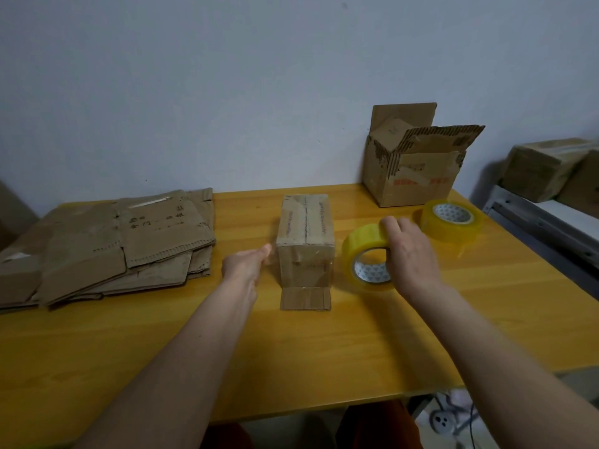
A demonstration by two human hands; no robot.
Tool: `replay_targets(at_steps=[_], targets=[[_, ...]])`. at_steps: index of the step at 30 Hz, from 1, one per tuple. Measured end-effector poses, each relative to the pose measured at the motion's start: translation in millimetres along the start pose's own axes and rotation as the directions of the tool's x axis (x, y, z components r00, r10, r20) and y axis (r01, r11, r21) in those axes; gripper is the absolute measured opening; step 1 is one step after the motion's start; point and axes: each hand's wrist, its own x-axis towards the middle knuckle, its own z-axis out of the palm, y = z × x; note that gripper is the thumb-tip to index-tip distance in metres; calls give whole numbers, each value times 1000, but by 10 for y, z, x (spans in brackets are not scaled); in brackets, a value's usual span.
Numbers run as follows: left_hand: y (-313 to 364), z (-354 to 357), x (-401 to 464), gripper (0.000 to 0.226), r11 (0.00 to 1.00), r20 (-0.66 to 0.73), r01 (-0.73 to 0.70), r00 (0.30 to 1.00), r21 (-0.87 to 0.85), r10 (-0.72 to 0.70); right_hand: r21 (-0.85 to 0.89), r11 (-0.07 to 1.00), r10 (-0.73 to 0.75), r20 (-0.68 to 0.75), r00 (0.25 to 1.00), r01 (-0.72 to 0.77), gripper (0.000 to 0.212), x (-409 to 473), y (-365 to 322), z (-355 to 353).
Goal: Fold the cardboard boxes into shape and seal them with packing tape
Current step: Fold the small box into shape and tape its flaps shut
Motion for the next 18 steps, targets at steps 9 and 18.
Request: replay_targets(at_steps=[9, 18], targets=[[-99, 144, 2, 50, 991, 143, 132, 982, -24, -128, 115, 993, -8, 60, 998, 1, 43, 15, -118, 65], [129, 115, -75, 24, 317, 288, -673, 628, 668, 723, 356, 934, -114, 190, 975, 40, 51, -93, -245, -7]])
